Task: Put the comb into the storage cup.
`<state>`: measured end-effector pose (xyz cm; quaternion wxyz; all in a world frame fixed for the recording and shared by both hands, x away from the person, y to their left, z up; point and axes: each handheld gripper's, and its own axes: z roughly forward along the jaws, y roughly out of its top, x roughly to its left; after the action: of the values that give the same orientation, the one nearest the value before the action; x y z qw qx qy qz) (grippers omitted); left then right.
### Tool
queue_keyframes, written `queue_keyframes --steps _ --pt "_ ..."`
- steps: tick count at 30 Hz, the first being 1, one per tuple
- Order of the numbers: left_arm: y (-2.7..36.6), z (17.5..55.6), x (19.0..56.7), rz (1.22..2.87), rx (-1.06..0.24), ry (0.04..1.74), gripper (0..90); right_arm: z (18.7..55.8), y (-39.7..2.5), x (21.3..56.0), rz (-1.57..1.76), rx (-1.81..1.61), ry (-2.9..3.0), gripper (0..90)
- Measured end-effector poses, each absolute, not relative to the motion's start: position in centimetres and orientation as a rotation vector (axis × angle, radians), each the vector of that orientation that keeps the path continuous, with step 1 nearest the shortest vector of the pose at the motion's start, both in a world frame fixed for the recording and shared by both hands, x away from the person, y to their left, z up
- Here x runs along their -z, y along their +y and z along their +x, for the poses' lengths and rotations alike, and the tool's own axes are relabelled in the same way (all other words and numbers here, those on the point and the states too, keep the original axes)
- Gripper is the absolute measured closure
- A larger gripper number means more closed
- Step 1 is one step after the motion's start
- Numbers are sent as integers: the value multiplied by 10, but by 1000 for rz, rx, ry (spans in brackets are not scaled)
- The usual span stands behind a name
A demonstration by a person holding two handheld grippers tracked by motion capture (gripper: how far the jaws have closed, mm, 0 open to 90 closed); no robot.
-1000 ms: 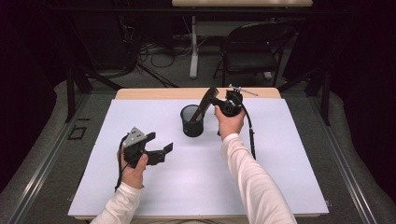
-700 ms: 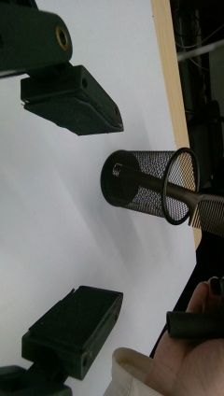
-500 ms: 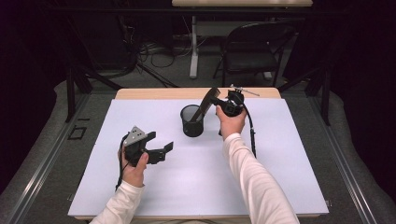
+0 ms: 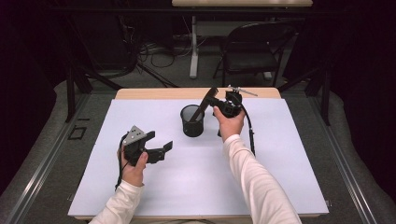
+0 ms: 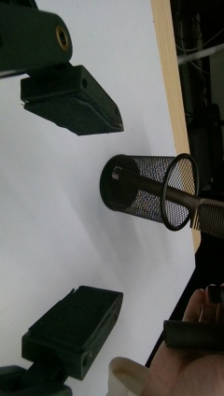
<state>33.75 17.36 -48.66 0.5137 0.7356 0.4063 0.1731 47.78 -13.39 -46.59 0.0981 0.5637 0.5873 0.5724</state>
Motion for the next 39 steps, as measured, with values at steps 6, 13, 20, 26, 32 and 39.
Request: queue_keyframes --steps 6,13,20,26,32,39 --pt "175 337 487 1764 -417 979 161 478 -135 467 1658 -1666 1732 587" --pt "174 337 487 1766 -416 978 161 478 -136 469 1644 -1638 1740 530" --pt "175 338 487 1762 -418 975 161 476 -136 470 1627 -1622 1756 493" --pt "175 338 487 1761 -417 976 161 474 -136 468 1598 -1591 1771 461" --pt "175 338 486 1759 -420 976 161 472 -137 467 1569 -1543 1804 444" --pt "176 337 486 1759 -420 975 161 469 -139 469 1555 -1507 1835 438"
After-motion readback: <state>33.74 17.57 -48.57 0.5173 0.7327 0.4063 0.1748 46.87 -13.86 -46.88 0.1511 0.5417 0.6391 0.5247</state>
